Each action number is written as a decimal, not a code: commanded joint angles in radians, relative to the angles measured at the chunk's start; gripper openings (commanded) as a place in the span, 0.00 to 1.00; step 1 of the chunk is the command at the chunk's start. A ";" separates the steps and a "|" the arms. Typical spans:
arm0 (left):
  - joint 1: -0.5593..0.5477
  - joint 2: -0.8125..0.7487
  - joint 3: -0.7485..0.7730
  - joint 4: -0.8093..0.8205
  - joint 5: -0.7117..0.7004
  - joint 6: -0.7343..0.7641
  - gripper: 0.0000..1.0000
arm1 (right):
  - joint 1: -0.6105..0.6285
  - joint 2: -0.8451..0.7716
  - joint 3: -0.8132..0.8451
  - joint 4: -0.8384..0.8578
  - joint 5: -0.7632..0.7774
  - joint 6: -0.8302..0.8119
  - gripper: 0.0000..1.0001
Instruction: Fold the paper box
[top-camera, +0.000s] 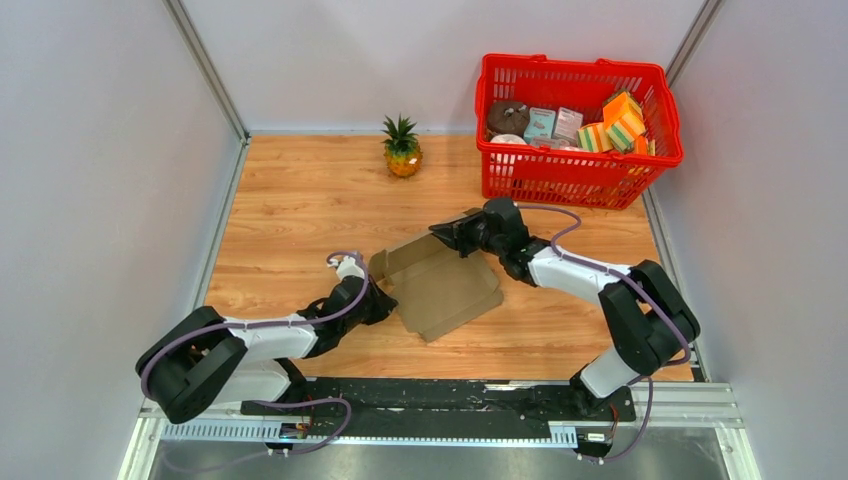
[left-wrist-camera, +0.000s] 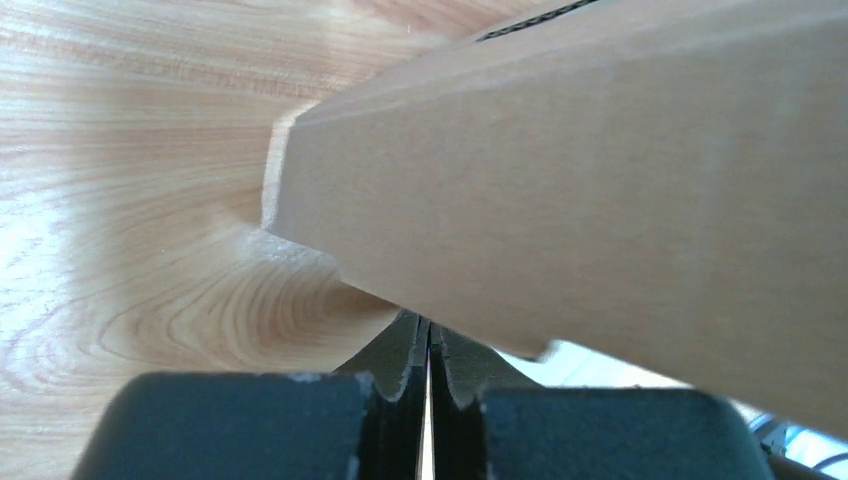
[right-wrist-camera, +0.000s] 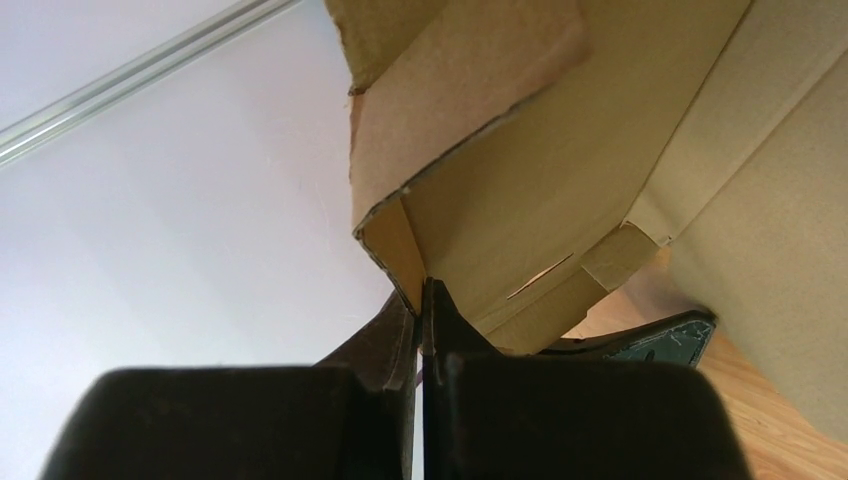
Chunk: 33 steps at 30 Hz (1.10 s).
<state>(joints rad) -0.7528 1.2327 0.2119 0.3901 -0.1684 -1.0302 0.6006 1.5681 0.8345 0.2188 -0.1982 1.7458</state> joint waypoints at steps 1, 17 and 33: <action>-0.002 0.033 0.006 -0.164 -0.114 0.008 0.04 | -0.004 -0.058 -0.020 -0.041 0.043 0.003 0.02; -0.003 -0.218 0.072 -0.310 0.010 0.248 0.32 | -0.005 -0.039 0.037 -0.059 0.128 -0.034 0.04; 0.214 -0.526 0.349 -0.853 -0.080 0.543 0.50 | 0.007 0.004 0.064 -0.078 0.135 -0.014 0.07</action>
<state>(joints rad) -0.5789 0.5125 0.4667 -0.4091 -0.2951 -0.6830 0.6010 1.5696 0.8471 0.1955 -0.0959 1.7504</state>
